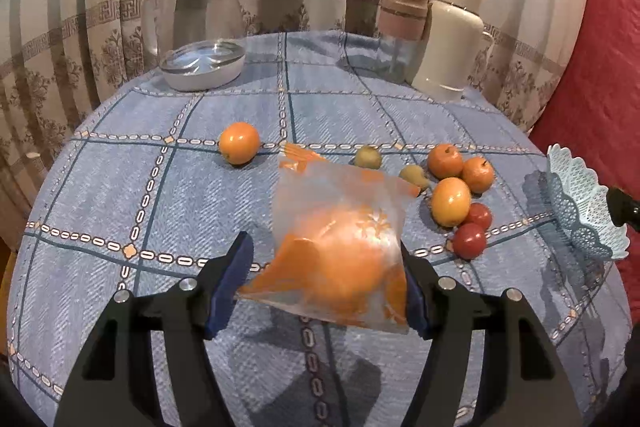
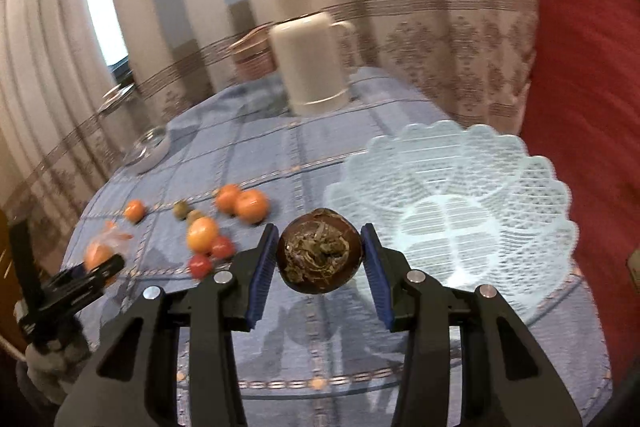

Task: Organize fruits
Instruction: 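Carry the dark fruit into the white basket with the right tool and release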

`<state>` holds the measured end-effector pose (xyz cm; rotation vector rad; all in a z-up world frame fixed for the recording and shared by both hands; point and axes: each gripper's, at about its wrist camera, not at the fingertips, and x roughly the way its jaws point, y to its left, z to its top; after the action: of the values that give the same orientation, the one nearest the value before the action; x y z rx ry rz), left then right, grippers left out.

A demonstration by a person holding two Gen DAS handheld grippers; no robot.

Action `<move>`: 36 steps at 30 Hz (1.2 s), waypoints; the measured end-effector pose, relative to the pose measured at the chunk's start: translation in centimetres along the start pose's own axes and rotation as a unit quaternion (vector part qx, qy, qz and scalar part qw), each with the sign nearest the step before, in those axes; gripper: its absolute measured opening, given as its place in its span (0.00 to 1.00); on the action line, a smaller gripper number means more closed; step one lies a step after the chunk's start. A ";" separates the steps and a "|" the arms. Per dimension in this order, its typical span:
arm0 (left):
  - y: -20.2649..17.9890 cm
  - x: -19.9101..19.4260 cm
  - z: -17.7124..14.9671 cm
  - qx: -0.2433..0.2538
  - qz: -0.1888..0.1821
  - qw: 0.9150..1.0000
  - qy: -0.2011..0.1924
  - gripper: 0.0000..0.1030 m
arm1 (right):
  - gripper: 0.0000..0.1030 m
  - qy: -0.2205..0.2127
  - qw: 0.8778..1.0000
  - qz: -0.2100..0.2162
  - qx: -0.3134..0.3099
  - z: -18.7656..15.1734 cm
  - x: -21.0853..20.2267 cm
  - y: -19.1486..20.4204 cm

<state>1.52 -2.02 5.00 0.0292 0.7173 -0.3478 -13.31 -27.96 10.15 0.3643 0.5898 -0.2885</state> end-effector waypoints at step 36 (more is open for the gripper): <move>-15.9 -3.1 4.6 0.075 -0.092 0.992 -0.047 0.65 | 0.58 -0.031 0.990 -0.135 0.037 1.0 0.0 -7.8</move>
<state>-2.81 -16.72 11.96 0.0876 0.5999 -0.5764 -15.61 -35.39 8.97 0.3450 0.5675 -0.5804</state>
